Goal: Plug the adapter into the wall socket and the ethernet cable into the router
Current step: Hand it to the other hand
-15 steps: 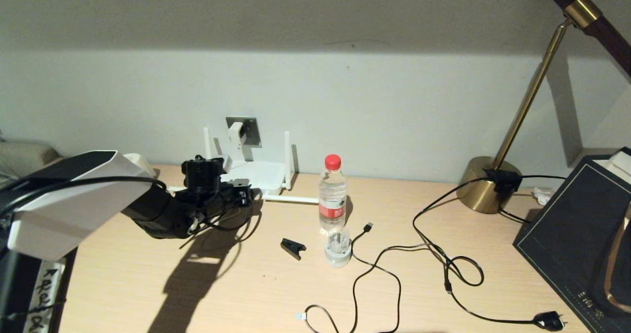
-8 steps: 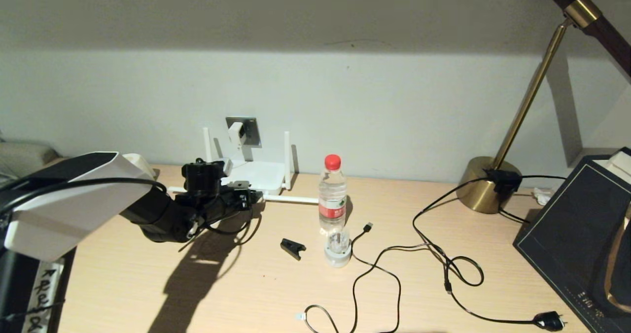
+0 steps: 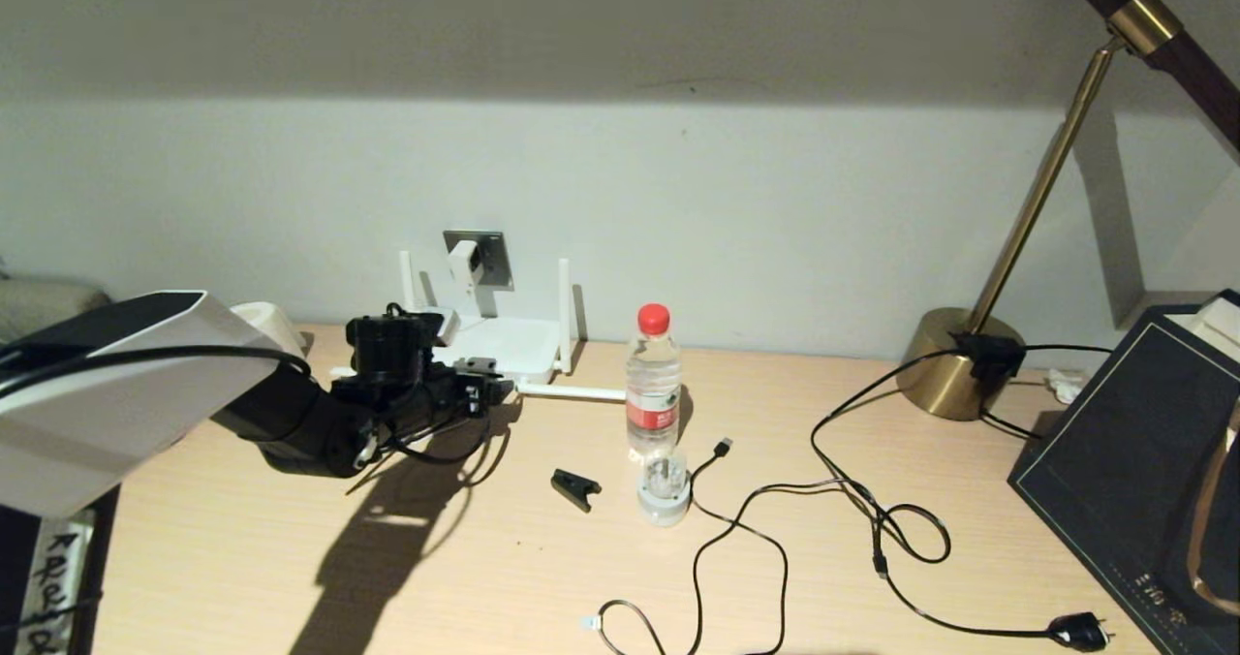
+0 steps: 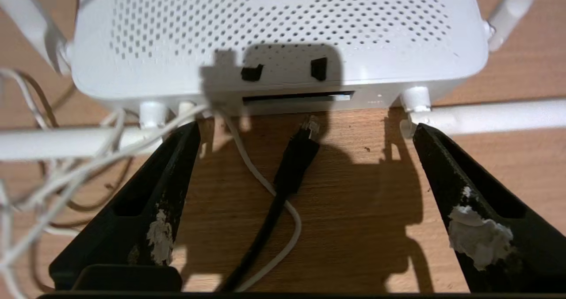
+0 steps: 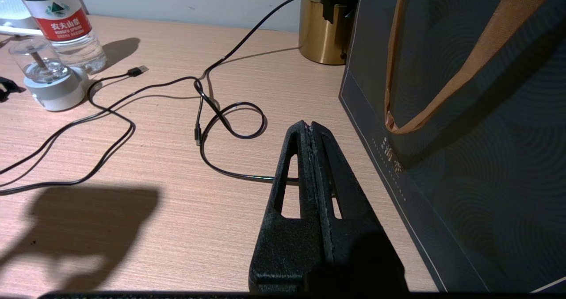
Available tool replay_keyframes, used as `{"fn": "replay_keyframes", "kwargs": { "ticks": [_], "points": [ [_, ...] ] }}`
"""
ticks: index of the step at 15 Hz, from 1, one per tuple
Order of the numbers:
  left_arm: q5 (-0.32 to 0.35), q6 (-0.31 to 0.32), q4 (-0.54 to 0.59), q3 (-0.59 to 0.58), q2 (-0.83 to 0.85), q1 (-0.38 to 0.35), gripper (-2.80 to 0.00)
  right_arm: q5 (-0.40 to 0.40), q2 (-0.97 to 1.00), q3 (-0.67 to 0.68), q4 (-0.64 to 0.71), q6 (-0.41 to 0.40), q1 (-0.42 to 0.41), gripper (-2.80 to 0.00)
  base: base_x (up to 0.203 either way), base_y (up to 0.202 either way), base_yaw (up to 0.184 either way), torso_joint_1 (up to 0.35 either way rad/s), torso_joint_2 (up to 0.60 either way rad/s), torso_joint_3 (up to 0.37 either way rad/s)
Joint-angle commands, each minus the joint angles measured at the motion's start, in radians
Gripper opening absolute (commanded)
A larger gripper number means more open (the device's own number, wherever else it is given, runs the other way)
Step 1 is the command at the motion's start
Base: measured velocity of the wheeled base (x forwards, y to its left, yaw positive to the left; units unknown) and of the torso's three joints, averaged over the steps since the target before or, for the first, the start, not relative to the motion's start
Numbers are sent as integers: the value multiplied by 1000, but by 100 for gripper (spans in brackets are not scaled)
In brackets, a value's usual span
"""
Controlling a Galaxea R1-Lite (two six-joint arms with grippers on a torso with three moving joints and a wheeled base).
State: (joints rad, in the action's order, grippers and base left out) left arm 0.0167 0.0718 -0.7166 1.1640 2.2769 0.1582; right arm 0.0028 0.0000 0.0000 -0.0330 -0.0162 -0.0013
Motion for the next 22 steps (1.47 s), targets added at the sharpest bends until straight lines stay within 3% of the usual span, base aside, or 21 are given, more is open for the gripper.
{"fn": "replay_keyframes", "kwargs": {
  "ticks": [1, 8, 13, 22],
  "points": [
    [7, 95, 2, -4, -15, -8, 0, 0, 0, 9, -1, -1, 1, -280, 0, 0, 0, 0, 0, 0],
    [6, 325, 2, -72, -45, -44, 0, 0, 0, 9, -1, -1, 1, -280, 0, 0, 0, 0, 0, 0],
    [-4, 445, 9, -86, -37, -75, 0, 0, 0, 9, -1, -1, 1, -280, 0, 0, 0, 0, 0, 0],
    [-71, 477, -3, -45, 6, -53, 0, 0, 0, 9, -1, -1, 1, -280, 0, 0, 0, 0, 0, 0]
  ]
}}
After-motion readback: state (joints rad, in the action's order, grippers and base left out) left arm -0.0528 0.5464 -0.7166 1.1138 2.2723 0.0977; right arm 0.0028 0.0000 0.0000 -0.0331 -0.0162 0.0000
